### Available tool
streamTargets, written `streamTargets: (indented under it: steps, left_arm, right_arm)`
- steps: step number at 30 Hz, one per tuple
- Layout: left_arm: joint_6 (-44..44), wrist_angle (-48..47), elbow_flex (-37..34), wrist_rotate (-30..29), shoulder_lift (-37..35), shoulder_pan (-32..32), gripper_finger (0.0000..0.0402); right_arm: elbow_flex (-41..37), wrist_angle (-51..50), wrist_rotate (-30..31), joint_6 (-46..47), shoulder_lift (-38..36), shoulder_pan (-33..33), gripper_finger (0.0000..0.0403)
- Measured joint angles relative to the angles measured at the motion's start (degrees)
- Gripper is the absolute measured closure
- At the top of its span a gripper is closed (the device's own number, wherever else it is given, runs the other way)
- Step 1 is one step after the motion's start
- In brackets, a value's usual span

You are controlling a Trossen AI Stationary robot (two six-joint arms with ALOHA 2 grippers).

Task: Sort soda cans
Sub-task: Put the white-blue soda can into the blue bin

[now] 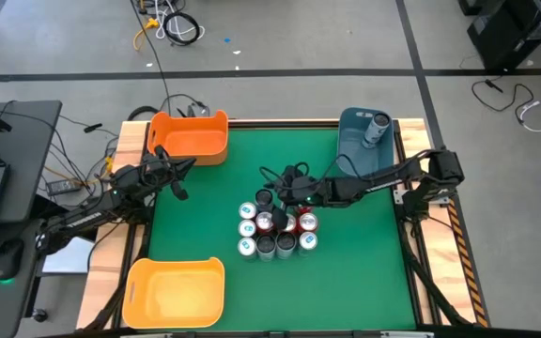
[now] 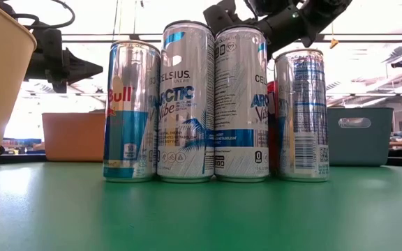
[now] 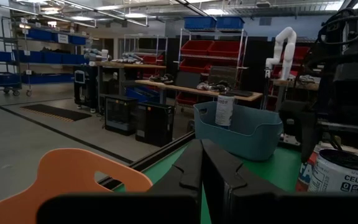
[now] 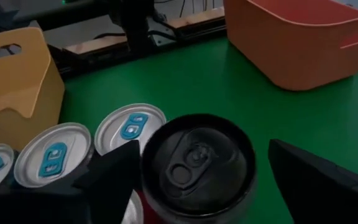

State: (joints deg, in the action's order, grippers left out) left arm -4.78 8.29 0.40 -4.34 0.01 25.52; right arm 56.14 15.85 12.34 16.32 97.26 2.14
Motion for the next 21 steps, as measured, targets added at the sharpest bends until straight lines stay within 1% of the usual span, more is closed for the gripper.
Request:
streamTargets:
  steps: [6,14,18,21]
  left_arm:
    - [0.0,0.0,0.0,0.0,0.0,0.0,0.0391]
    - [0.0,0.0,0.0,0.0,0.0,0.0,0.0391]
    - [0.0,0.0,0.0,0.0,0.0,0.0,0.0391]
    - [0.0,0.0,0.0,0.0,0.0,0.0,0.0391]
  right_arm:
    - [0.1,-0.5,-0.5,-0.1,-0.1,-0.1,0.0162]
    - [0.2,-0.6,-1.3,0.4,-0.7,-0.1,0.0165]
    - [4.0,-7.3,0.4,-1.2,-1.7,-0.1,0.0157]
    - [8.2,-12.2,3.2,-3.2,-2.7,-0.1,0.0161]
